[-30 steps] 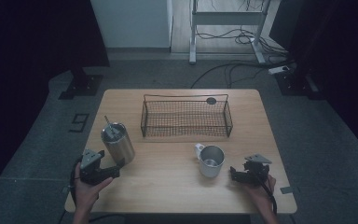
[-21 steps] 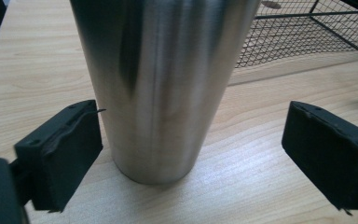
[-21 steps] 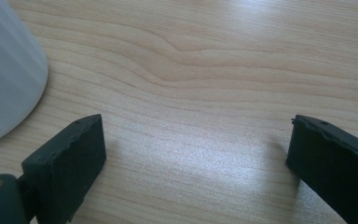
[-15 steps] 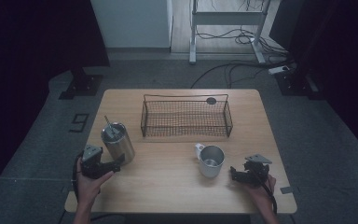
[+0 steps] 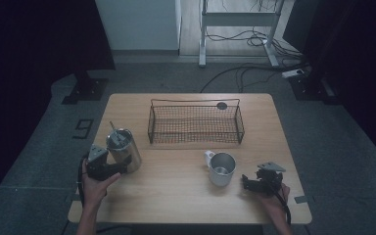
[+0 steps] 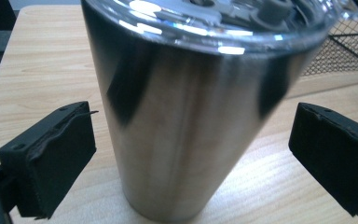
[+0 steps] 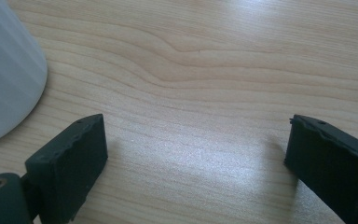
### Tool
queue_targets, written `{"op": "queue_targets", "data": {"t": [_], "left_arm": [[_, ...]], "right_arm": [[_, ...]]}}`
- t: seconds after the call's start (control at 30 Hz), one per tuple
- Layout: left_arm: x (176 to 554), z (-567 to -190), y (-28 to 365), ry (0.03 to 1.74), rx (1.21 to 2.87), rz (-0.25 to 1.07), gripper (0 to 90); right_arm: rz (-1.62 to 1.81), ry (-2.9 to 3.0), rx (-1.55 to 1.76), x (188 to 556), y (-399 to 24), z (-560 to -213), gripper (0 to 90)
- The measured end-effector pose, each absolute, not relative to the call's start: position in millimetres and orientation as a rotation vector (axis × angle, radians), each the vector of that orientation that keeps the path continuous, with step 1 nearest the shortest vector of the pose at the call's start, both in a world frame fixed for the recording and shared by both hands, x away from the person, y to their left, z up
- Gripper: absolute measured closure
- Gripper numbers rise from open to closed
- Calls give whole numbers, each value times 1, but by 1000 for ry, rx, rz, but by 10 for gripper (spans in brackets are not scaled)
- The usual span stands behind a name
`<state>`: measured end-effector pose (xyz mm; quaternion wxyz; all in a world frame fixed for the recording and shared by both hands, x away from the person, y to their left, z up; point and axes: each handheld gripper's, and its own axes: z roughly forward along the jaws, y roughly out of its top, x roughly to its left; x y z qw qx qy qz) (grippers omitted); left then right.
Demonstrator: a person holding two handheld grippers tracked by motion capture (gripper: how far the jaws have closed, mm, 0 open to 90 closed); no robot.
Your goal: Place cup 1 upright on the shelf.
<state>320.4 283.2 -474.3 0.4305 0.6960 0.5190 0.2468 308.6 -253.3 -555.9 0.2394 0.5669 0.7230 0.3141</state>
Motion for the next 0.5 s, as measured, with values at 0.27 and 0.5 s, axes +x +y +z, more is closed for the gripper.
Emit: {"op": "queue_targets", "data": {"t": [0.27,0.5], "left_arm": [[330,-475,282,1312,1745,617,4],[338,-476,280,1301,1742,608,0]], "right_arm": [[860,1979,1552,309,-253,-556,51],[862,1975,1554,308,-253,-556,58]]}}
